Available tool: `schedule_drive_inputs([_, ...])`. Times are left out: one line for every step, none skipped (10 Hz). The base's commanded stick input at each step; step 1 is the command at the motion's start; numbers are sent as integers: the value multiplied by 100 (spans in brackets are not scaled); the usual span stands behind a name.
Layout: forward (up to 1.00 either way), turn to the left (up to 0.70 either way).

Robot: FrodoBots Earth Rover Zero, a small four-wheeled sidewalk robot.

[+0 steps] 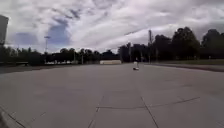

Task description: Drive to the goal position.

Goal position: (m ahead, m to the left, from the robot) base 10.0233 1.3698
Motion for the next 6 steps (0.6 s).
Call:
schedule_drive_inputs([70,1])
schedule_drive_inputs([70,-15])
schedule_drive_inputs([70,-34])
schedule_drive_inputs([70,-23])
schedule_drive_inputs([70,-7])
schedule_drive_inputs([70,1])
